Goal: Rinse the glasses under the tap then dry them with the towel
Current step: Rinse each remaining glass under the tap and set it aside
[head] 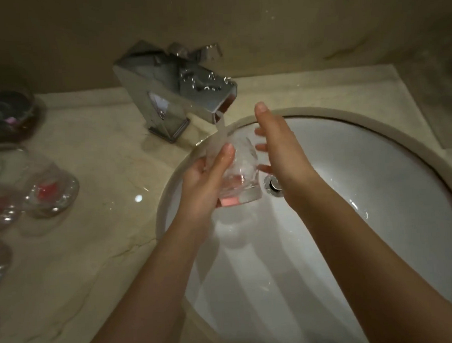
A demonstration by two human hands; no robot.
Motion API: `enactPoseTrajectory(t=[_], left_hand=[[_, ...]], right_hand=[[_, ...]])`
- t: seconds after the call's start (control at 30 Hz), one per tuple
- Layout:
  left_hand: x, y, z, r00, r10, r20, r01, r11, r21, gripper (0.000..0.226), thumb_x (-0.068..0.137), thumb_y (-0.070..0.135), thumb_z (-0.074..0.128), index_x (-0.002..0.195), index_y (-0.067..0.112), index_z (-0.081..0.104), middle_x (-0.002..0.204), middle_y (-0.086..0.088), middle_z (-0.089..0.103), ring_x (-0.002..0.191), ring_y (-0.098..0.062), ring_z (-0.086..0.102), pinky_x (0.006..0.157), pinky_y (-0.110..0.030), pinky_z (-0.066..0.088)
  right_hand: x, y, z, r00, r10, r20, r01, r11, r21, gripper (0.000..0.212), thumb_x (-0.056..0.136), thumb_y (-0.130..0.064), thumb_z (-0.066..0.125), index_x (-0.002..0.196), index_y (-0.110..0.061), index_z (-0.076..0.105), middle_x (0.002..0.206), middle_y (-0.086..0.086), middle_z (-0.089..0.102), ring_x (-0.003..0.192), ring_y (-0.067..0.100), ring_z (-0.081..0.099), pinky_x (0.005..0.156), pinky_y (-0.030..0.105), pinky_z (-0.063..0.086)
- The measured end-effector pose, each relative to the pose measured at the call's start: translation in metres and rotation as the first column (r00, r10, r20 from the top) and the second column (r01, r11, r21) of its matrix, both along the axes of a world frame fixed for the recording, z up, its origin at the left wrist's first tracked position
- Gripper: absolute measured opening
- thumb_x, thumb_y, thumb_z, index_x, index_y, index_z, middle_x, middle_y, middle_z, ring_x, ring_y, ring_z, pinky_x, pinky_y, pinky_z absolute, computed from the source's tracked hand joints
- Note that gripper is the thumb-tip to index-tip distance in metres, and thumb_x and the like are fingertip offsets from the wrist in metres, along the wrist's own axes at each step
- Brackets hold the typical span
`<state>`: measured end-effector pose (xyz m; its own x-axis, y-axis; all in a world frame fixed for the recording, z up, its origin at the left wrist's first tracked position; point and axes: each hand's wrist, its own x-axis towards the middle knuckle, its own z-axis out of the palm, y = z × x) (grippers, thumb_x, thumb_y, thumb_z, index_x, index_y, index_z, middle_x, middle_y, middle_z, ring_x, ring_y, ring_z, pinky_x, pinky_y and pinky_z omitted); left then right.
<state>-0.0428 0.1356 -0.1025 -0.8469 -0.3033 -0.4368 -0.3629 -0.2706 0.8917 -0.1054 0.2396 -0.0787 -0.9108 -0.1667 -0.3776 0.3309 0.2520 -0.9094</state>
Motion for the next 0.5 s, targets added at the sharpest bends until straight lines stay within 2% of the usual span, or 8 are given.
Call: enactPoseTrajectory(t=[0.07, 0.13, 0.2, 0.27, 0.33, 0.4, 0.5], left_hand=[[0.002, 0.0, 0.008, 0.999, 0.027, 0.03, -0.028, 1.0, 0.001, 0.035, 0.088, 0.04, 0.063, 0.115, 0.02, 0.066, 0.112, -0.005, 0.072, 0.093, -0.023, 0.073, 0.078, -0.042, 0.061], [0.001, 0.002, 0.01, 0.998, 0.043, 0.048, -0.043, 0.999, 0.0, 0.043, 0.084, 0.042, 0.066, 0.12, 0.017, 0.063, 0.115, -0.007, 0.07, 0.095, -0.024, 0.072, 0.074, -0.041, 0.06], [0.002, 0.005, 0.013, 0.996, 0.053, 0.066, -0.054, 0.999, 0.003, 0.052, 0.076, 0.045, 0.07, 0.118, 0.014, 0.063, 0.111, -0.009, 0.072, 0.093, -0.024, 0.073, 0.072, -0.038, 0.06], [0.006, 0.007, 0.014, 0.994, 0.06, 0.092, -0.06, 0.998, -0.001, 0.059, 0.063, 0.052, 0.07, 0.11, 0.017, 0.066, 0.105, -0.007, 0.074, 0.088, -0.021, 0.074, 0.077, -0.038, 0.059], [0.01, 0.008, 0.014, 0.991, 0.072, 0.109, -0.073, 0.997, 0.005, 0.059, 0.059, 0.053, 0.069, 0.107, 0.018, 0.066, 0.102, -0.003, 0.074, 0.085, -0.019, 0.074, 0.081, -0.04, 0.058], [0.014, 0.008, 0.015, 0.988, 0.075, 0.135, -0.078, 0.997, 0.013, 0.064, 0.064, 0.051, 0.071, 0.117, 0.015, 0.064, 0.107, -0.005, 0.073, 0.086, -0.019, 0.074, 0.08, -0.039, 0.058], [0.018, 0.005, 0.018, 0.986, 0.083, 0.143, -0.08, 0.997, -0.023, 0.052, 0.079, 0.042, 0.071, 0.121, 0.012, 0.062, 0.109, -0.006, 0.072, 0.084, -0.017, 0.073, 0.077, -0.037, 0.059]], right_hand=[[-0.007, -0.003, 0.022, 0.995, 0.028, -0.099, -0.035, 0.997, -0.07, 0.053, 0.095, -0.058, 0.039, 0.141, -0.032, 0.041, 0.133, -0.016, 0.045, 0.129, 0.011, 0.045, 0.11, 0.045, 0.037], [-0.015, -0.009, 0.039, 0.984, 0.085, -0.157, -0.102, 0.989, -0.105, 0.058, 0.093, -0.057, 0.045, 0.146, -0.033, 0.036, 0.145, -0.017, 0.041, 0.134, 0.008, 0.039, 0.113, 0.043, 0.033], [-0.022, -0.017, 0.049, 0.971, 0.152, -0.183, -0.171, 0.981, -0.092, 0.067, 0.091, -0.057, 0.05, 0.15, -0.034, 0.029, 0.154, -0.014, 0.033, 0.139, 0.008, 0.034, 0.114, 0.04, 0.029], [-0.028, -0.024, 0.053, 0.957, 0.223, -0.184, -0.24, 0.968, -0.072, 0.076, 0.089, -0.056, 0.055, 0.153, -0.033, 0.021, 0.157, -0.012, 0.029, 0.142, 0.008, 0.029, 0.112, 0.033, 0.027], [-0.03, -0.028, 0.052, 0.944, 0.281, -0.171, -0.291, 0.956, -0.036, 0.082, 0.087, -0.056, 0.059, 0.154, -0.032, 0.017, 0.158, -0.009, 0.027, 0.144, 0.009, 0.026, 0.112, 0.03, 0.023], [-0.03, -0.03, 0.051, 0.936, 0.308, -0.17, -0.315, 0.949, -0.01, 0.084, 0.087, -0.053, 0.061, 0.154, -0.031, 0.015, 0.16, -0.009, 0.022, 0.145, 0.01, 0.022, 0.112, 0.028, 0.021], [-0.029, -0.03, 0.052, 0.928, 0.314, -0.2, -0.319, 0.948, 0.006, 0.084, 0.088, -0.048, 0.063, 0.154, -0.029, 0.017, 0.161, -0.009, 0.018, 0.146, 0.009, 0.018, 0.113, 0.027, 0.019]])
